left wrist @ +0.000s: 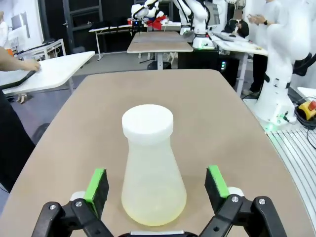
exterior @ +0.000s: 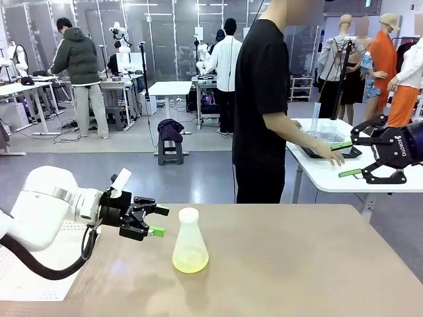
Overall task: Prepare the solutions needed for the experiment.
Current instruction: When the human places the Big flask in the center of the table, pick up the Big flask and place it in the left Organizing basket.
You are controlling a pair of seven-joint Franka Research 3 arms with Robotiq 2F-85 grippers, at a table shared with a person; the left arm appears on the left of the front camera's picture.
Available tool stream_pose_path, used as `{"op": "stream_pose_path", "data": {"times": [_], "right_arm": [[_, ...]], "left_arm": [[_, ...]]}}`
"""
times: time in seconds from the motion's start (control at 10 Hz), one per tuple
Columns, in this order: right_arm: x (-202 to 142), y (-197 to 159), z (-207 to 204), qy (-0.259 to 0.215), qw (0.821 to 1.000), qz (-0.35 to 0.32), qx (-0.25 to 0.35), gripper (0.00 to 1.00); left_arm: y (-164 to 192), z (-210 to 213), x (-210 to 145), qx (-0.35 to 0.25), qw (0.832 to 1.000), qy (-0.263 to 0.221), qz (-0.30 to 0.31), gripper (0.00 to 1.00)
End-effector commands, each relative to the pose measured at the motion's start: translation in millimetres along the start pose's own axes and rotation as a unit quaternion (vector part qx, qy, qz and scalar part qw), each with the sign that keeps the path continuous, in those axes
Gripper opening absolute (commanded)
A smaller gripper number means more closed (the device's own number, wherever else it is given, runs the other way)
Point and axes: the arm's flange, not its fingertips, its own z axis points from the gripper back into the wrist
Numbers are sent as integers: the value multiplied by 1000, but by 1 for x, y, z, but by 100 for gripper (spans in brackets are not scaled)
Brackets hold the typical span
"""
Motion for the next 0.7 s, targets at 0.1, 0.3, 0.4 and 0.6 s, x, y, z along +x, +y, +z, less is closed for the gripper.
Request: {"op": "stream_pose_path", "data": {"times": [0.1,0.3,0.4,0.6], "right_arm": [[-1,1,0,3,1000,4,5,57],[-1,1,0,3,1000,4,5,57],[-1,1,0,3,1000,4,5,57],[-1,1,0,3,1000,4,5,57]], "left_arm": [[1,1,6,1,1000,4,-7,100],[0,0,0,0,1000,0,1,100],[4,-8,-7,-16,999,-46,21,100],[8,-17,-20,-17,996,-75,37,100]]}}
